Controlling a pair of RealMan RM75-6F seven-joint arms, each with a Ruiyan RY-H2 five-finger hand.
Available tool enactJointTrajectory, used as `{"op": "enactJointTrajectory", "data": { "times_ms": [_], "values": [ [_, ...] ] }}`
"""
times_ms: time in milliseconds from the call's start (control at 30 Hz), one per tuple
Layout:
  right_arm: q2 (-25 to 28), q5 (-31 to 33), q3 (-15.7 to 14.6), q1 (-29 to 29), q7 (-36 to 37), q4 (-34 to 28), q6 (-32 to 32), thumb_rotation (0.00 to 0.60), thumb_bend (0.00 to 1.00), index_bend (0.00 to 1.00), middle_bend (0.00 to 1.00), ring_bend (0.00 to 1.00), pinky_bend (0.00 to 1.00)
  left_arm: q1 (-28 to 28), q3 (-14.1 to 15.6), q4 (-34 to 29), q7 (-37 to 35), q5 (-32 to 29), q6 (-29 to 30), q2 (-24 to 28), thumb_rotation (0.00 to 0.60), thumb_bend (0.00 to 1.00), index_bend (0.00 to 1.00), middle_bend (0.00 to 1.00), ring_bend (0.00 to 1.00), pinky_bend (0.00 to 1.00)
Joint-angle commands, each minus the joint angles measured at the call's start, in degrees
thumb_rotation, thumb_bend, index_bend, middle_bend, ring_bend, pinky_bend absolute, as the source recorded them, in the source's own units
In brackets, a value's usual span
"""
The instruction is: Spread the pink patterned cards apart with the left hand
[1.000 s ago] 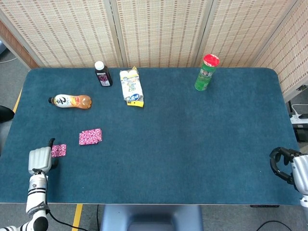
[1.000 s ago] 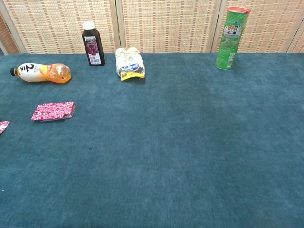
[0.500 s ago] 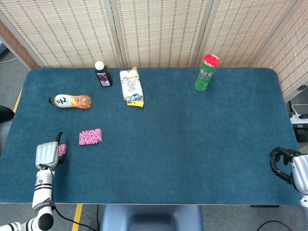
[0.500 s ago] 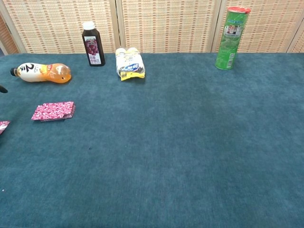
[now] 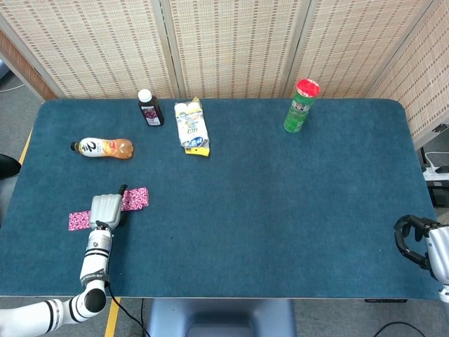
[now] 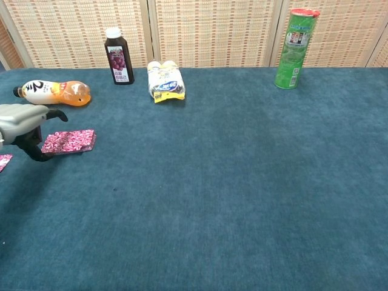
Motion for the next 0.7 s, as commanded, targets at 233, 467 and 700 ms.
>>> {"op": "enactJointTrajectory", "data": {
  "times_ms": [233, 467, 700],
  "values": [
    [0.2, -0.1, 0.0, -0.1, 0.5, 0.0, 0.2, 0.600, 0.53, 0.75, 0.65, 0.69, 0.99, -2.8, -0.2, 3.8, 2.4, -3.2, -2.2, -1.9, 0.600, 0.32, 0.20, 1.00, 1.00, 1.00],
    [0.1, -0.1, 0.0, 0.0, 0.6, 0.1, 0.2, 0.600, 0.53, 0.75, 0.65, 0.70, 0.99, -4.2, -0.3, 5.2, 3.3, -4.9, -3.1, -2.4, 0.600, 0.32, 0.24, 1.00, 1.00, 1.00],
    [0.2, -0.2, -0.1, 0.0, 0.7, 0.1, 0.1, 0.600, 0.53, 0.75, 0.65, 0.69, 0.99, -5.8, -0.6, 6.2, 4.5, -7.1, -3.9, -2.8, 0.600, 0.32, 0.25, 1.00, 1.00, 1.00]
  ]
}}
